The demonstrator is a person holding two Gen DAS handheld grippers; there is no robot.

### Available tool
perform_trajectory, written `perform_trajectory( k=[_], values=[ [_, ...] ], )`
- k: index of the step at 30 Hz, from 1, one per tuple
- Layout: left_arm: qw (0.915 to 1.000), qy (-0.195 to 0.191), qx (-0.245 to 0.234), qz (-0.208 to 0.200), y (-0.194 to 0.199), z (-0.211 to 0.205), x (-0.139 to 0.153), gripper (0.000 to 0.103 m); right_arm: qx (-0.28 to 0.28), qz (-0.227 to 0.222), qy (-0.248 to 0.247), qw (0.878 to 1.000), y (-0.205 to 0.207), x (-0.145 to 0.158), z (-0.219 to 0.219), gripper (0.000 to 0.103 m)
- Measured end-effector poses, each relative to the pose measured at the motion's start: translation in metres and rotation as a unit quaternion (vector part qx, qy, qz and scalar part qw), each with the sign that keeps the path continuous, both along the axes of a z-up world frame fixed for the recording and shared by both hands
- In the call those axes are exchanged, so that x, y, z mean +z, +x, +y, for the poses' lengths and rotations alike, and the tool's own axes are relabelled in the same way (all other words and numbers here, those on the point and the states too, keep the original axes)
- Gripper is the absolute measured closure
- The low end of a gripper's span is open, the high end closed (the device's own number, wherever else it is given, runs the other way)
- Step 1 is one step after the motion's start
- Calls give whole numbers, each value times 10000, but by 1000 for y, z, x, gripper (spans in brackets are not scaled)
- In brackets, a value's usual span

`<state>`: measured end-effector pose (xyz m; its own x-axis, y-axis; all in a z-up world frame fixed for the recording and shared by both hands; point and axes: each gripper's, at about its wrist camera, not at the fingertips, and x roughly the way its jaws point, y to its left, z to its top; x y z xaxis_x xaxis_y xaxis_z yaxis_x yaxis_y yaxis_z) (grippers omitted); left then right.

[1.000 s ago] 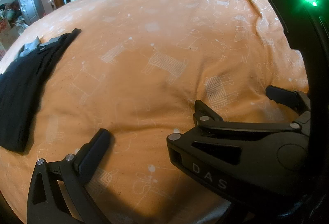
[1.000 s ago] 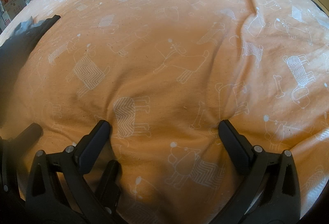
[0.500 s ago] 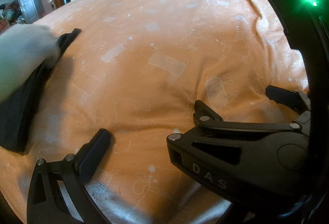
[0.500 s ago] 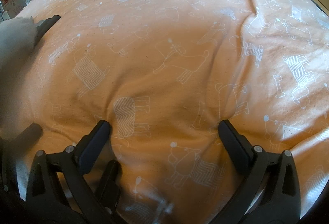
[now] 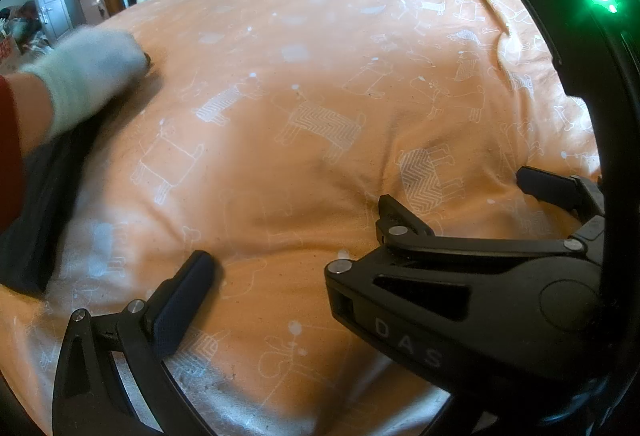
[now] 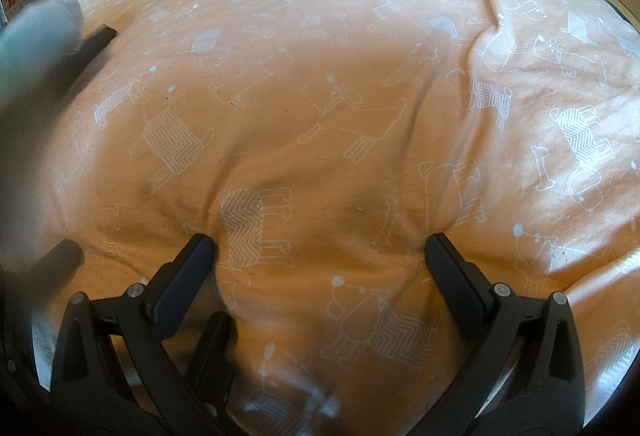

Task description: Fold small clothes

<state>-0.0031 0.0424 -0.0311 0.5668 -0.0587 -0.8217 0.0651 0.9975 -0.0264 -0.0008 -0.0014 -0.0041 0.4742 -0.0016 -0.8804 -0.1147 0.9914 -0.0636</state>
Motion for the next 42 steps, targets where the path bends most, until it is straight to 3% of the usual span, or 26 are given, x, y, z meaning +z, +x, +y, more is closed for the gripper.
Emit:
perform_trajectory(
  k=[42],
  values=[
    [9999, -109, 0, 20, 1, 3, 0, 0, -4, 4, 12, 10000, -1, 3, -2, 0]
  ],
)
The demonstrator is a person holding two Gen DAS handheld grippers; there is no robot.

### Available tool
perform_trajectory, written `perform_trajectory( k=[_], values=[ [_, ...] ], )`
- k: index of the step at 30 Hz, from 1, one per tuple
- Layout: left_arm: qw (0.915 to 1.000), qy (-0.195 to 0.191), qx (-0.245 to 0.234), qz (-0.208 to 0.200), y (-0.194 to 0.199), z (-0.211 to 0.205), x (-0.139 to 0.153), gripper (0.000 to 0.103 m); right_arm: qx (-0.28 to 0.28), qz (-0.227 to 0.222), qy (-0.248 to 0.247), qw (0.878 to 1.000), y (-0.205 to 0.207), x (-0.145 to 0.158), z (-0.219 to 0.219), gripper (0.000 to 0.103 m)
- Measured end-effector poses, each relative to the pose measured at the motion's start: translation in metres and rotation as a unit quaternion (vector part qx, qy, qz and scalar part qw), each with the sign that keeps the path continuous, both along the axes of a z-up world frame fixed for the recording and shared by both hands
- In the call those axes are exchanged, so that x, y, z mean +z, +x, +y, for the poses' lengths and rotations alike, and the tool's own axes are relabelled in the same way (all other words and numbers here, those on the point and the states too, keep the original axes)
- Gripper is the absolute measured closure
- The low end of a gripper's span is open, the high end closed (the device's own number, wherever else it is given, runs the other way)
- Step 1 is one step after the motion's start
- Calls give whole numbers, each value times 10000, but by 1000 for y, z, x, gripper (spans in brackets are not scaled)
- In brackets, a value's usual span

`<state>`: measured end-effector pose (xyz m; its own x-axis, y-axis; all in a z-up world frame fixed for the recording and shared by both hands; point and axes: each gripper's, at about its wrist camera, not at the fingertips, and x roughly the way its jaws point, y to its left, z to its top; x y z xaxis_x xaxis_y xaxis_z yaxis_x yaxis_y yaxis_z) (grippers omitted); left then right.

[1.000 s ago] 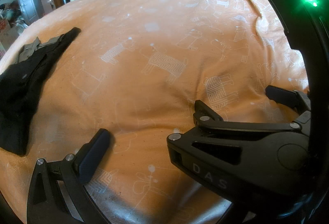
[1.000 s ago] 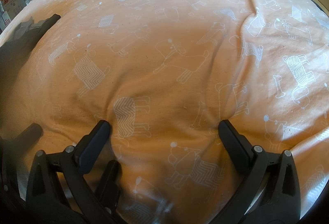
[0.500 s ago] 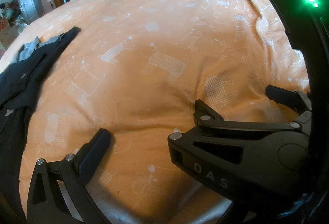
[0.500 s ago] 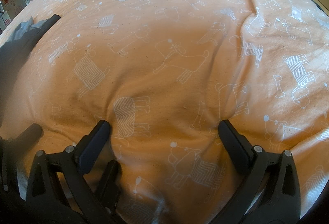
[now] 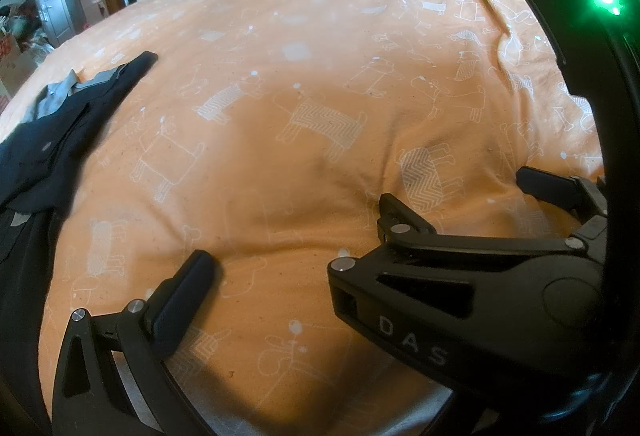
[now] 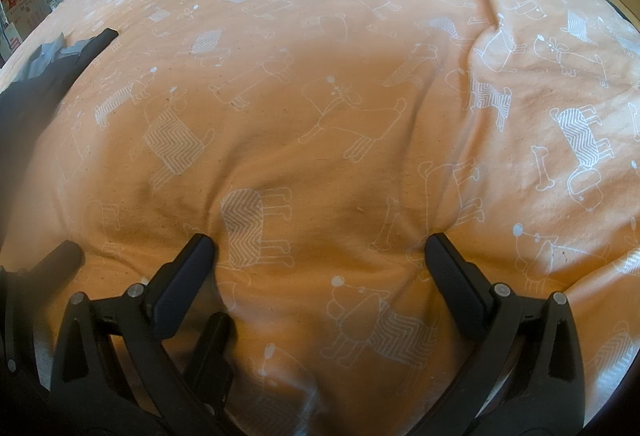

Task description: Fold small clothes

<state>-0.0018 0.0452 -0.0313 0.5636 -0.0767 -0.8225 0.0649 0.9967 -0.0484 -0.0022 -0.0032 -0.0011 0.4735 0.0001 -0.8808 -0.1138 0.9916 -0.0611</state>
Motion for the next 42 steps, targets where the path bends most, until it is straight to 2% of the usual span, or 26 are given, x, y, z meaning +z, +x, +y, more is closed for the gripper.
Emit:
perform_trajectory(
  k=[27, 42],
  values=[
    [10000, 0, -3, -10, 0, 1, 0, 0, -2, -4, -12, 10000, 0, 0, 0, 0],
    [9999, 149, -37, 11, 1, 1, -1, 0, -7, 30, 30, 10000, 0, 0, 0, 0]
  ],
)
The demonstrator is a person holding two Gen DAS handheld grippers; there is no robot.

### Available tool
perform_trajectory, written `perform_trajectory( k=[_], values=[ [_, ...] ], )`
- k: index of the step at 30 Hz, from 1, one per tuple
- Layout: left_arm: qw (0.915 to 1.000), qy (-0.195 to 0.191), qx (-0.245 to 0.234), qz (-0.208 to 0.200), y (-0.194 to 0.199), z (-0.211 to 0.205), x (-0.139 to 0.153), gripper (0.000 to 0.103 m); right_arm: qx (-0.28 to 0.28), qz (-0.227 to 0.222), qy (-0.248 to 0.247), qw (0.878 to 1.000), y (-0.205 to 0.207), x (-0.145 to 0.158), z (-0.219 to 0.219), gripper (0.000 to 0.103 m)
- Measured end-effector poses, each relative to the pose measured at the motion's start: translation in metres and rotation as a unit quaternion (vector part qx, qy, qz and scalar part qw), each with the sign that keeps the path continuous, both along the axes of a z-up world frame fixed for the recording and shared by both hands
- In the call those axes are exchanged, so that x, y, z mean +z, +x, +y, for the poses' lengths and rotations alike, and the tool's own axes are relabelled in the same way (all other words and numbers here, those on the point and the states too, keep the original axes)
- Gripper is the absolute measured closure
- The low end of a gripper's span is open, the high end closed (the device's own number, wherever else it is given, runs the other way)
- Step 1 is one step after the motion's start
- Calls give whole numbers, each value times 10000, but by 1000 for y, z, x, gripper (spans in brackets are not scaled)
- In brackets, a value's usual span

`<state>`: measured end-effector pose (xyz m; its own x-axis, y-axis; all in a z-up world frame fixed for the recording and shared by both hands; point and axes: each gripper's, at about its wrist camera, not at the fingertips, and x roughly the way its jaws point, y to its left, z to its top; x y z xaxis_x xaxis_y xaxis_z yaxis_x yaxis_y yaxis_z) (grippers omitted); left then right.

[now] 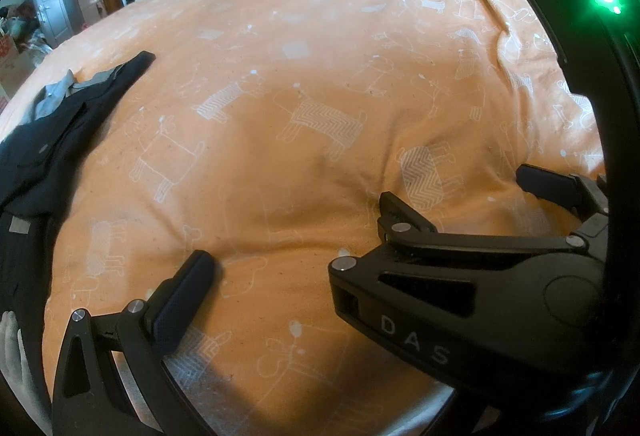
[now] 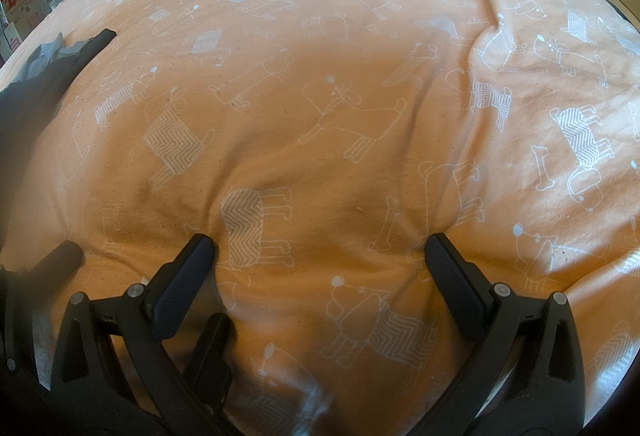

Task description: Fold small clothes

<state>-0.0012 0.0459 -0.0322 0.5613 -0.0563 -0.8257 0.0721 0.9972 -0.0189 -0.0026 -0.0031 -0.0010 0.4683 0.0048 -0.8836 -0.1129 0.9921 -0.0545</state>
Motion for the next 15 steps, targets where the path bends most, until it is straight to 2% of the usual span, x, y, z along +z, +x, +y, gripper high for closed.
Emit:
perform_trajectory(
  k=[15],
  values=[
    [10000, 29, 3, 48, 1, 0, 0, 0, 5, -42, -35, 10000, 0, 0, 0, 0]
  ],
)
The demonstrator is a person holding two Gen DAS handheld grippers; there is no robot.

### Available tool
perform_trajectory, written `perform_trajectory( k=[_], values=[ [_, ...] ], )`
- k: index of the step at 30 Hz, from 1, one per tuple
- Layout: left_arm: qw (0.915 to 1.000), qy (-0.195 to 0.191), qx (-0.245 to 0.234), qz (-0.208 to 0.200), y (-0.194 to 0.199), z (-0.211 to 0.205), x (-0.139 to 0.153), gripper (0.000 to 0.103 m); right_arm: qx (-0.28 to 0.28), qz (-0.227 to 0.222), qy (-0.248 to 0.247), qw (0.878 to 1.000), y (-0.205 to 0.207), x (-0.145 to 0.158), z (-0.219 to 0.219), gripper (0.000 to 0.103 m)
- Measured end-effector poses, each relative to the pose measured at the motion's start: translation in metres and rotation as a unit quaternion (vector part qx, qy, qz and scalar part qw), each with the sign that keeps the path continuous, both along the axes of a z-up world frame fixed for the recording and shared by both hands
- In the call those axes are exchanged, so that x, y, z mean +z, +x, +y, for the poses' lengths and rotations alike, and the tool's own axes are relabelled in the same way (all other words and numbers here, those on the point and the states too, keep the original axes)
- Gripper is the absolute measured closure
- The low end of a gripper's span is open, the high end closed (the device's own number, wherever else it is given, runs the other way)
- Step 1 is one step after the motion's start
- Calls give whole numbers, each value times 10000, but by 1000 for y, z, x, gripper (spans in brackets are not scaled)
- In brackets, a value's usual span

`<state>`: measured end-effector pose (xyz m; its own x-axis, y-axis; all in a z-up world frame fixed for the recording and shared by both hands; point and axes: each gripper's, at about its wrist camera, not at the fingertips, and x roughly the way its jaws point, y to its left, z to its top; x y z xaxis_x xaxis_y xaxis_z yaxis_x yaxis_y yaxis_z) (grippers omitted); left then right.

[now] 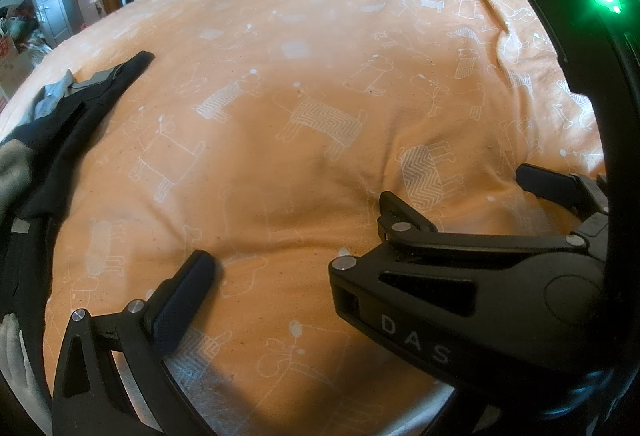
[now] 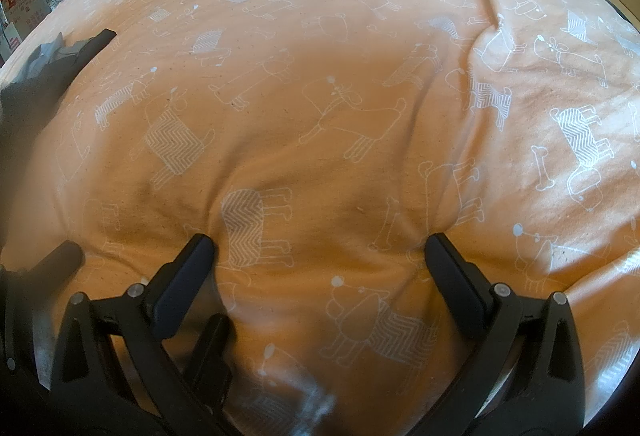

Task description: Fold small clothes

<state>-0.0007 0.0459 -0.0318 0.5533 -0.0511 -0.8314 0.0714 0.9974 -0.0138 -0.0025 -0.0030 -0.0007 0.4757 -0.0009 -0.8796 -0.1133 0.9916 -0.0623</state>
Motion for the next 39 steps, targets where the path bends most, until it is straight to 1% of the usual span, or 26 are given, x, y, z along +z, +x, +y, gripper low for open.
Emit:
perform_trajectory(
  k=[39],
  values=[
    [10000, -16, 2, 61, 1, 0, 0, 0, 5, -60, -37, 10000, 0, 0, 0, 0]
  ],
)
